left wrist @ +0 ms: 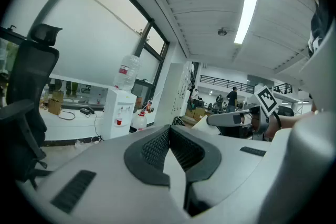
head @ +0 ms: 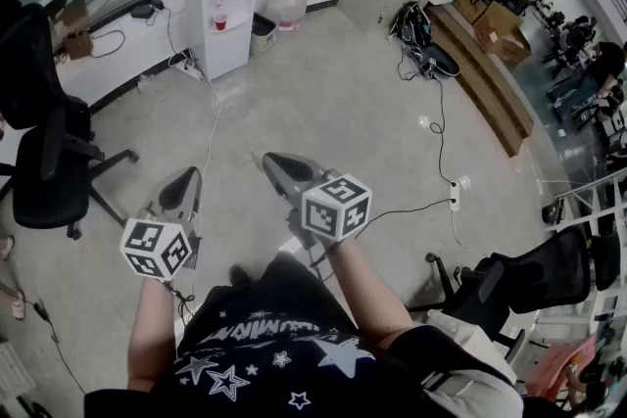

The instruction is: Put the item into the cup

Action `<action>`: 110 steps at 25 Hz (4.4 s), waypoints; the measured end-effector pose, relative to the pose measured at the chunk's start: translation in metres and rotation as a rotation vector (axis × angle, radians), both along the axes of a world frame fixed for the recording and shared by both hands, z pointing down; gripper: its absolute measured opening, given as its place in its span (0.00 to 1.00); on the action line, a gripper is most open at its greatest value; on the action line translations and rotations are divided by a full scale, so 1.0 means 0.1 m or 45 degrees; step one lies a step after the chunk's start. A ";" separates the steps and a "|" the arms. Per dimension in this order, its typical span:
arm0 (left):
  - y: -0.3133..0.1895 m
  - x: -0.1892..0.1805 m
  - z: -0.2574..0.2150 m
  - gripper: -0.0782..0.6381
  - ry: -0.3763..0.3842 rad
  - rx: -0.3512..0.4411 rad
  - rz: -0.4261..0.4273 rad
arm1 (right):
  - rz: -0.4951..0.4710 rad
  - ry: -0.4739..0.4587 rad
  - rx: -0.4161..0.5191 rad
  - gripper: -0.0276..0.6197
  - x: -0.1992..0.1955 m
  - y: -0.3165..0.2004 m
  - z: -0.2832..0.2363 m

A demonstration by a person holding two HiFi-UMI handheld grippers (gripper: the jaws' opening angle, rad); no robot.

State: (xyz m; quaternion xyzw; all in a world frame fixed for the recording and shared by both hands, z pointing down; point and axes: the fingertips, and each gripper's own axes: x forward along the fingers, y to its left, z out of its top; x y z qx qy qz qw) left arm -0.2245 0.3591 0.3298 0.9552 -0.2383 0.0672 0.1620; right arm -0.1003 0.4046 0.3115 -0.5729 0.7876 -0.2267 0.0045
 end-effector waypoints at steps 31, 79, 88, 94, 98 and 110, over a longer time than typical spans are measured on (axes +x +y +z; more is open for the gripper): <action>-0.50 -0.14 0.41 0.12 -0.028 -0.116 -0.027 | 0.161 0.143 -0.120 0.05 0.22 -0.37 0.47; -3.04 2.16 0.48 0.12 -0.173 -0.138 -0.202 | -0.037 0.047 -0.171 0.05 2.53 -3.26 0.84; -3.31 2.21 0.60 0.12 -0.179 -0.172 -0.214 | -0.049 0.038 -0.221 0.05 2.58 -3.48 1.00; -3.67 2.37 0.81 0.12 -0.153 -0.211 -0.168 | -0.036 0.071 -0.255 0.05 2.60 -3.72 1.12; -4.00 2.44 0.86 0.12 -0.134 -0.224 -0.149 | -0.036 0.075 -0.298 0.05 2.57 -3.96 1.24; -5.22 2.47 0.97 0.12 -0.114 -0.250 -0.122 | -0.017 0.128 -0.312 0.05 2.59 -5.21 1.20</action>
